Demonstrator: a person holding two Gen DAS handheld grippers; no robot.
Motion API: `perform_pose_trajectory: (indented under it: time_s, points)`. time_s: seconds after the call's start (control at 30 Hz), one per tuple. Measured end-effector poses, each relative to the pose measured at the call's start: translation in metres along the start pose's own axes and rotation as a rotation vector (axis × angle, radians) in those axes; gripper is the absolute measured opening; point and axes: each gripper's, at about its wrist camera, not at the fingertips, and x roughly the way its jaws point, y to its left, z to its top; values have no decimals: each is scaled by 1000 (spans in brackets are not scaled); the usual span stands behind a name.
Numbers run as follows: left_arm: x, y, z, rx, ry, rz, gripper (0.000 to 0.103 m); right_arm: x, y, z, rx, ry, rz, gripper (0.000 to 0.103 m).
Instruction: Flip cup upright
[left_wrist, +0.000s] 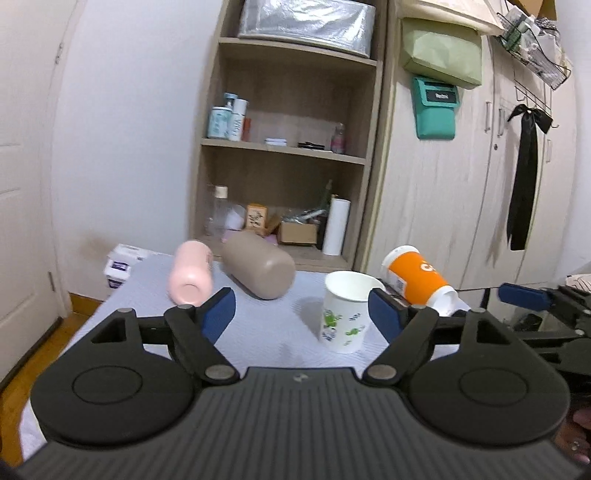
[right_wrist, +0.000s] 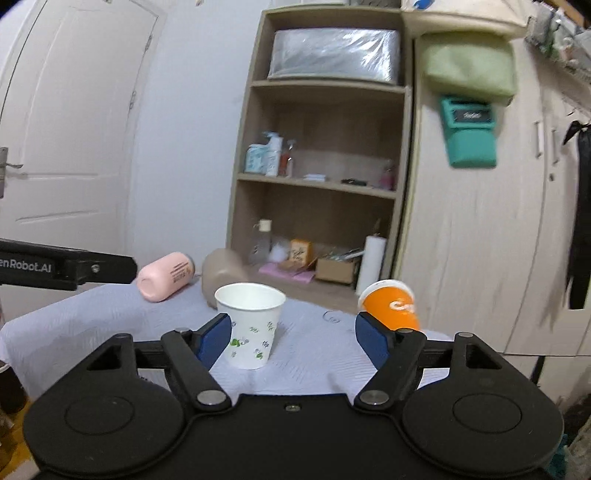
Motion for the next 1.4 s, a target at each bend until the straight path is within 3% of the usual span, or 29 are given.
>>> perform_pose_trajectory:
  time_s: [0.1,0.27,0.77,0.97,1.4]
  points:
    - [-7,1,0,3,-17,10,89,-6,1,1,1,-7,-16,83]
    - [-17,-4,-4,29,-58,40,102,-17,7,0,4,-62,-39,103]
    - [-25,3,-2,16,-26,59,103,-23,11,3,43,-58,-101,103]
    - [-27,6,-2,8,-21,58,103,-20,14,3,37,-11,-119,103]
    - [-19,8,-4,1,55,102,103,-17,13,1,39,5,-159,103]
